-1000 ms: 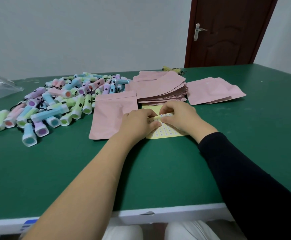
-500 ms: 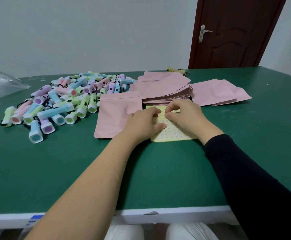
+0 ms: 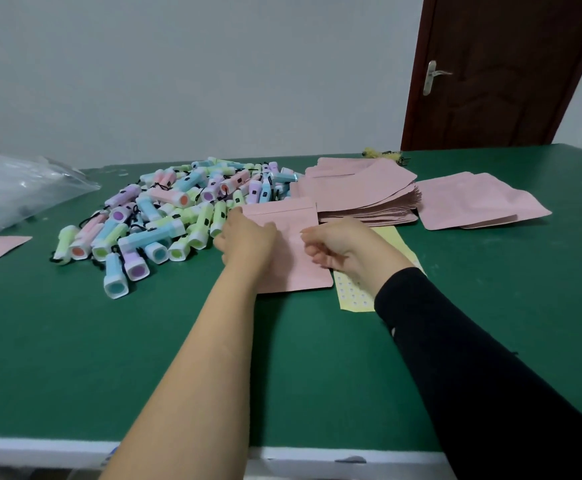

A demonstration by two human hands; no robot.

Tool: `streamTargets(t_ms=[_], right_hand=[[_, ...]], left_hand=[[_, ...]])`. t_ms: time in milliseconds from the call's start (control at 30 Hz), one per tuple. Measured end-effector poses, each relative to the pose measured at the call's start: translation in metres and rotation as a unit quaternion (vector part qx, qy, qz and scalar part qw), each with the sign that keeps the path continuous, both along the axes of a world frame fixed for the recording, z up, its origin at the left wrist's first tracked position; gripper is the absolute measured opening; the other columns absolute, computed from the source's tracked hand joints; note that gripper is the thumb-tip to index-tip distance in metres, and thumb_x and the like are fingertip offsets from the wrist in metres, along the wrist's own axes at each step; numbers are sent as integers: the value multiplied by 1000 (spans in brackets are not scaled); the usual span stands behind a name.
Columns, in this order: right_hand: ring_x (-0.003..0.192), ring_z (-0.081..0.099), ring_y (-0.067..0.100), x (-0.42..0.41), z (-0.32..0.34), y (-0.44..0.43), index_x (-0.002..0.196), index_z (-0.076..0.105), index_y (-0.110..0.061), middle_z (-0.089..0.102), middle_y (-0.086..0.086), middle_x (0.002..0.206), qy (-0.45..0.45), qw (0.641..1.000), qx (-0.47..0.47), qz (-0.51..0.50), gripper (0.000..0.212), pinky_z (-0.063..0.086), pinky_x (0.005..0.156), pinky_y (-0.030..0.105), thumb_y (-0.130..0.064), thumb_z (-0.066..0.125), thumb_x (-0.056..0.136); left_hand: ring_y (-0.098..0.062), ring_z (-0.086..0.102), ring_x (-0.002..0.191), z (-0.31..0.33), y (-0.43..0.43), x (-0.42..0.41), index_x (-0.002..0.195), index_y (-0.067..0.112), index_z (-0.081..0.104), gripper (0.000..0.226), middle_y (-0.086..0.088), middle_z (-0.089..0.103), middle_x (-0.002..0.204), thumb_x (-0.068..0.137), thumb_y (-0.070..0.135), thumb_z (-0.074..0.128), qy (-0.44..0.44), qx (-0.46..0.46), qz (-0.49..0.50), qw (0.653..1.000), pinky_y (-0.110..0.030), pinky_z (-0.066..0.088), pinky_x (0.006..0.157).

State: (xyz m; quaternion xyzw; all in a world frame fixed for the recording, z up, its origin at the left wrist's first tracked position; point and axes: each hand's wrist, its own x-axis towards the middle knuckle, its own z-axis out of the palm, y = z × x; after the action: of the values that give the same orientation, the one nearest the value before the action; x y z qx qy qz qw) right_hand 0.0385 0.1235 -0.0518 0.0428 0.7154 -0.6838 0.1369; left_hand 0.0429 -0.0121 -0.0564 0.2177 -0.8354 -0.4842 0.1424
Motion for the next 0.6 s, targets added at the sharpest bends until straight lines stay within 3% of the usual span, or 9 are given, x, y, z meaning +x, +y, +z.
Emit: streamTargets(t_ms=[100, 200, 267, 333, 400, 500, 567, 600], right_hand=[[40, 40, 4, -1, 2, -1, 90, 69, -6, 55, 2, 63, 33, 999, -18, -29, 4, 30, 38, 13, -4, 65, 88], [33, 37, 0, 2, 15, 8, 84, 69, -15, 58, -4, 63, 105, 985, -110, -78, 7, 25, 36, 14, -9, 69, 87], [39, 50, -3, 7, 27, 13, 85, 70, -17, 66, -6, 68, 151, 969, -171, -95, 7, 32, 37, 12, -10, 71, 86], [59, 65, 2, 12, 35, 16, 85, 71, -17, 73, -3, 76, 180, 952, -239, -72, 9, 48, 49, 14, -7, 71, 85], [81, 70, 13, 17, 38, 15, 85, 71, -15, 75, 2, 85, 180, 934, -308, -18, 10, 59, 76, 27, -5, 68, 86], [98, 67, 23, 23, 40, 12, 84, 68, -19, 72, 8, 101, 138, 909, -388, 64, 13, 48, 99, 41, -8, 64, 90], [113, 62, 22, 26, 42, 14, 84, 67, -26, 70, 6, 114, 130, 909, -381, 111, 14, 42, 105, 41, -16, 62, 92], [118, 60, 21, 27, 42, 16, 83, 67, -28, 69, 4, 118, 127, 908, -377, 131, 14, 42, 105, 40, -19, 61, 92]], left_hand=[[-31, 24, 141, 6, 4, 3, 150, 18, 31, 61, -3, 44, 149, 94, 29, 54, 41, -14, 2, 999, -38, 24, 110], [-29, 15, 146, 17, 13, 11, 147, 26, 38, 57, 4, 36, 155, 94, 38, 54, 125, -78, 8, 989, -48, 15, 118], [-25, 9, 149, 22, 22, 17, 147, 31, 39, 54, 3, 30, 159, 96, 43, 52, 179, -119, -12, 977, -52, 11, 118], [-22, 7, 151, 25, 30, 21, 149, 31, 36, 56, -1, 25, 161, 97, 47, 50, 207, -103, -61, 971, -50, 11, 120], [-17, 14, 151, 29, 36, 25, 152, 28, 31, 60, 0, 24, 162, 99, 49, 48, 230, -19, -125, 965, -42, 15, 122], [-10, 32, 142, 36, 39, 35, 154, 27, 29, 63, 2, 33, 158, 99, 54, 43, 212, 151, -216, 941, -36, 24, 120], [-15, 50, 126, 40, 35, 40, 148, 20, 37, 61, -16, 52, 141, 101, 58, 32, 200, 264, -306, 892, -37, 36, 114], [-18, 56, 122, 40, 32, 41, 145, 14, 40, 64, -18, 59, 132, 102, 59, 25, 209, 353, -354, 841, -36, 41, 110]])
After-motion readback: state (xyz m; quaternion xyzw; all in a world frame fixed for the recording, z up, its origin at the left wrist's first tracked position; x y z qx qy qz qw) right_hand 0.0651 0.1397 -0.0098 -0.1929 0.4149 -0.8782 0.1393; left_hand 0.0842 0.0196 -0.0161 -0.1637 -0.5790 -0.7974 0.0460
